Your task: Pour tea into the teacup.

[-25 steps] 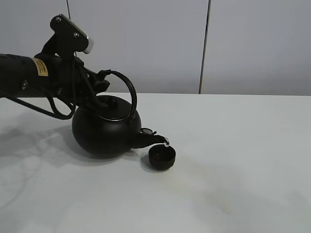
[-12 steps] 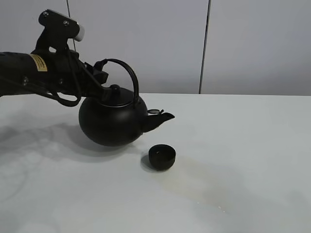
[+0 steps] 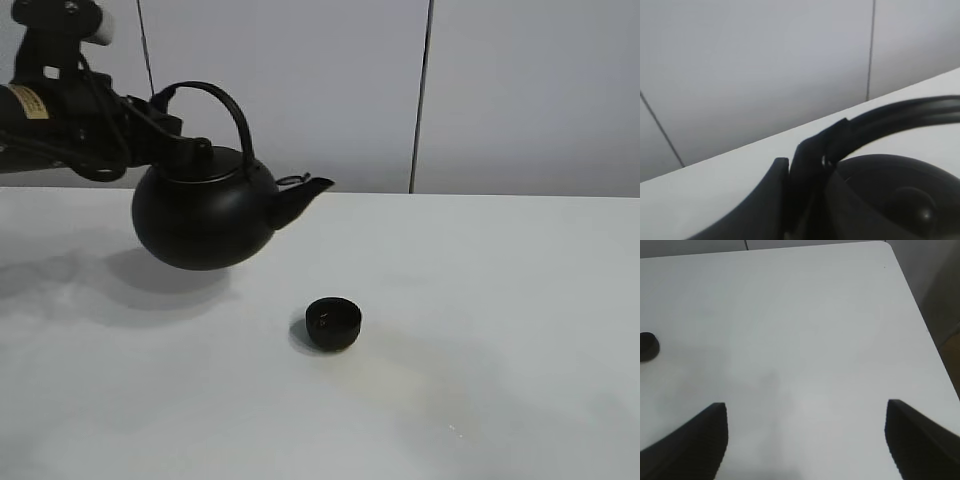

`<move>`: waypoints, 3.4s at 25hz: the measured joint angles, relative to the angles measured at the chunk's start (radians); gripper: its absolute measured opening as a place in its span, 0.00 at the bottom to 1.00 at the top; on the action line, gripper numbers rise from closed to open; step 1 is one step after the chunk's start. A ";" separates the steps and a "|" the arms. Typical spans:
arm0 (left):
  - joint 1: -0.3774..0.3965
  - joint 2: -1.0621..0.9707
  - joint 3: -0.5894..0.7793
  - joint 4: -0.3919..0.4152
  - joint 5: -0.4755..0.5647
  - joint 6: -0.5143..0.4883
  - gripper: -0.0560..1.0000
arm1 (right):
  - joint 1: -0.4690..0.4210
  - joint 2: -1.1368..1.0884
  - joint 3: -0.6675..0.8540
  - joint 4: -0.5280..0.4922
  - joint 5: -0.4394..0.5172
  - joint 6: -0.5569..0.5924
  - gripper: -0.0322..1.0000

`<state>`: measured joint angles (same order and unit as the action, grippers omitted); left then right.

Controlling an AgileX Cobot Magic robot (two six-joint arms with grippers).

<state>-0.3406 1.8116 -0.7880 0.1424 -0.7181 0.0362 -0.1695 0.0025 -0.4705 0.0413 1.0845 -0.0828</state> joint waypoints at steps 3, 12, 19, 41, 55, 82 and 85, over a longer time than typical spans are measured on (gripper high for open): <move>0.050 -0.032 0.034 -0.023 -0.020 -0.007 0.16 | 0.000 0.000 0.000 0.000 0.000 0.000 0.60; 0.183 -0.045 0.191 -0.047 -0.149 -0.162 0.16 | 0.000 0.000 0.000 0.000 0.000 0.001 0.60; 0.187 -0.045 0.309 -0.047 -0.224 -0.158 0.16 | 0.000 0.000 0.000 0.000 -0.002 0.001 0.60; 0.187 -0.057 0.436 -0.068 -0.261 0.000 0.16 | 0.000 0.000 0.000 0.000 -0.002 0.001 0.60; 0.187 -0.057 0.436 -0.009 -0.246 0.001 0.16 | 0.000 0.000 0.000 0.000 -0.001 0.001 0.60; 0.187 -0.081 0.641 -0.006 -0.416 -0.027 0.71 | 0.000 0.000 0.000 0.000 -0.002 0.001 0.60; 0.187 -0.109 0.671 -0.007 -0.416 -0.027 0.71 | 0.000 0.000 0.000 0.000 -0.002 0.001 0.60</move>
<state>-0.1536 1.7028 -0.1173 0.1352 -1.1342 0.0092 -0.1695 0.0025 -0.4705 0.0413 1.0828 -0.0820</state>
